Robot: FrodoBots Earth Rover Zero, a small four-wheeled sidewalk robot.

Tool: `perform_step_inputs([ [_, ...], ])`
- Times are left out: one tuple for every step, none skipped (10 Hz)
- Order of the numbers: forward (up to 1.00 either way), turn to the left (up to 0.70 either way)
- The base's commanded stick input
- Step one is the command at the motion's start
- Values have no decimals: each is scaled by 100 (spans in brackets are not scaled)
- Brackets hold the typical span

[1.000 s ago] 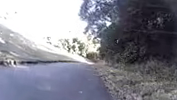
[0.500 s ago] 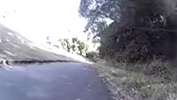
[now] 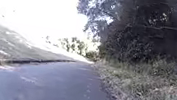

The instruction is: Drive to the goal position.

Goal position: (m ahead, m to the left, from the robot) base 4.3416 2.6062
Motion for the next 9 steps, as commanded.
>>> perform_step_inputs([
  [70,0],
  [70,0],
  [70,0],
  [70,0],
  [70,0],
  [70,0],
  [70,0],
  [70,0],
  [70,0],
])
